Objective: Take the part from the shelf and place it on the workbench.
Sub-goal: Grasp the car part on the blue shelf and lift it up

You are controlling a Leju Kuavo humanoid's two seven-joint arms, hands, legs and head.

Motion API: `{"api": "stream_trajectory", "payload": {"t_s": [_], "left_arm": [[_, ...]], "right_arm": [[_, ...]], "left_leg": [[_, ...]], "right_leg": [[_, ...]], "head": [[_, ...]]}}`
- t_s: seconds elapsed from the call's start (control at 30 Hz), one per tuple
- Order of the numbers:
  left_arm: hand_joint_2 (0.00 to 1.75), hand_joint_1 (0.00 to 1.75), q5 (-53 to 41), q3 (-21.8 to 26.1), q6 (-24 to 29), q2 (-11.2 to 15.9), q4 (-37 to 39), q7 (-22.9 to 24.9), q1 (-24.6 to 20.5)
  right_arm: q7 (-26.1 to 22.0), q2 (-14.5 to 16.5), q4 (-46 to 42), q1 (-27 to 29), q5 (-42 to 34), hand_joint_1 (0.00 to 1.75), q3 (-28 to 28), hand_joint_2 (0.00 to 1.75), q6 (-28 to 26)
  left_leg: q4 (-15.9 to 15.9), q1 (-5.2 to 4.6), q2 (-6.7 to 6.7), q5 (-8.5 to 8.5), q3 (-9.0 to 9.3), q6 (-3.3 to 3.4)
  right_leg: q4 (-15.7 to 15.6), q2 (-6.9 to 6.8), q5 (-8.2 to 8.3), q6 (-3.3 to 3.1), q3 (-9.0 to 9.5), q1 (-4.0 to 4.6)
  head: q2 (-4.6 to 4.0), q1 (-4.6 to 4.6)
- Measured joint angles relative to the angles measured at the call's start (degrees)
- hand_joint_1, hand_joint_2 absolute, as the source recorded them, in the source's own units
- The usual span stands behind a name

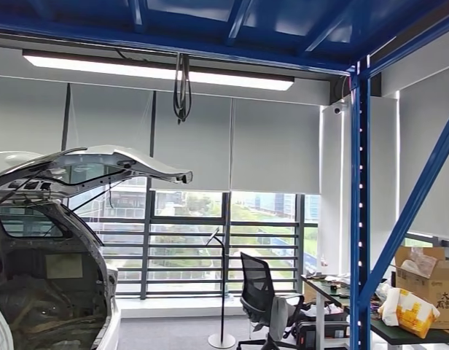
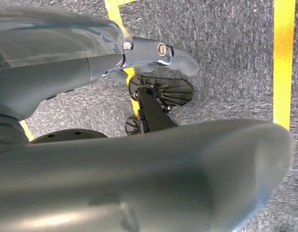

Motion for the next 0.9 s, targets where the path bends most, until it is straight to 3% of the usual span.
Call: {"api": "stream_trajectory", "payload": {"t_s": [0.4,0.7,0.9], "left_arm": [[0.0,0.0,-0.4,-0.8,0.0,0.1,0.0,0.5,-0.3],[0.0,0.0,1.0,-0.8,0.0,0.4,0.0,0.3,0.2],[0.0,0.0,1.7,-0.8,-0.1,0.4,0.0,-0.2,0.6]], "right_arm": [[0.0,4.6,8.6,-6.8,-4.5,0.0,6.7,1.75,2.9],[-0.5,7.7,13.8,-10.3,-14.6,0.0,11.3,1.75,12.8],[0.6,7.8,14.0,-13.8,-20.8,0.0,15.7,1.75,15.6]], "left_leg": [[0.0,0.01,-0.01,0.0,-0.02,-0.01],[0.0,0.0,-0.01,0.0,-0.02,-0.01],[0.0,0.0,-0.01,0.0,-0.02,-0.01]], "right_leg": [[0.0,-0.02,-0.04,-0.05,-0.03,0.0],[0.1,-0.01,-0.04,-0.05,-0.03,0.0],[0.1,-0.02,-0.04,-0.05,-0.06,0.0]], "head": [[0.0,0.0],[0.0,0.0],[0.0,0.0]]}}
